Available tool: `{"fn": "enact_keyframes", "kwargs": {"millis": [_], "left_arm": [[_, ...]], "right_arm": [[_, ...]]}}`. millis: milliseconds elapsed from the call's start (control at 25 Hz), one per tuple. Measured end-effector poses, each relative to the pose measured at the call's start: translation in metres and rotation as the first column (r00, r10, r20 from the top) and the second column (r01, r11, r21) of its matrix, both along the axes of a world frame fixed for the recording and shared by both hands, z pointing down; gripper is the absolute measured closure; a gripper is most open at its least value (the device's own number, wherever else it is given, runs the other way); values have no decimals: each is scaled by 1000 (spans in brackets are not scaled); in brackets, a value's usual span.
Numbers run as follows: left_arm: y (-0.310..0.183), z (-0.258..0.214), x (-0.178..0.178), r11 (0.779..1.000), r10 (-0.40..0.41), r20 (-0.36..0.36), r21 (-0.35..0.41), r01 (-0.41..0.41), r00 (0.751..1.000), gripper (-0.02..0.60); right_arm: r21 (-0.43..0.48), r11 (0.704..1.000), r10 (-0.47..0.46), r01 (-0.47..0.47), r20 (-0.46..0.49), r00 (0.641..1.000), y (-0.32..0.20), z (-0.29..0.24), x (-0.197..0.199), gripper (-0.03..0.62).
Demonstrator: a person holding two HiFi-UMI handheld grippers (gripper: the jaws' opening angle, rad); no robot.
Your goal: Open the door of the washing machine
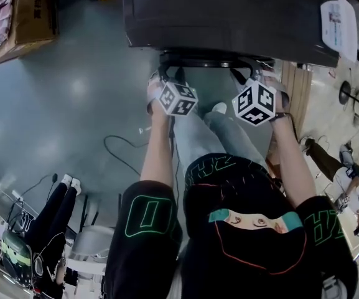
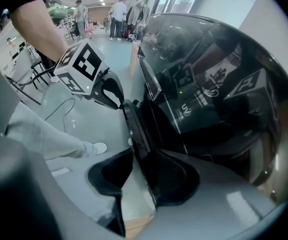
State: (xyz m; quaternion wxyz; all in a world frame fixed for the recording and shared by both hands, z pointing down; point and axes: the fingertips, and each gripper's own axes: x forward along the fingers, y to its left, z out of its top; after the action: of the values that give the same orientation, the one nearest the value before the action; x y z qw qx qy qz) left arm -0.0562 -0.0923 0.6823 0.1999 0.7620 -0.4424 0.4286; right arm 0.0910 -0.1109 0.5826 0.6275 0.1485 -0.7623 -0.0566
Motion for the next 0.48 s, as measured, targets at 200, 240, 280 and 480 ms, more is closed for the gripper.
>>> {"fn": "enact_keyframes", "kwargs": {"millis": [200, 240, 280, 480], "left_arm": [[17, 3, 4, 1000, -19, -7, -25, 19, 1000, 428], [23, 3, 6, 999, -29, -11, -26, 29, 1000, 430], [28, 3, 7, 999, -40, -13, -28, 40, 999, 430], [56, 4, 12, 994, -97, 6, -54, 97, 995, 431]], "right_arm": [[-105, 993, -48, 48, 3, 999, 10, 5, 2, 444], [-114, 992, -60, 60, 6, 998, 13, 5, 3, 444], [-114, 991, -68, 69, 11, 998, 16, 5, 3, 444], [-121, 986, -109, 113, 42, 993, 34, 4, 5, 441]]}}
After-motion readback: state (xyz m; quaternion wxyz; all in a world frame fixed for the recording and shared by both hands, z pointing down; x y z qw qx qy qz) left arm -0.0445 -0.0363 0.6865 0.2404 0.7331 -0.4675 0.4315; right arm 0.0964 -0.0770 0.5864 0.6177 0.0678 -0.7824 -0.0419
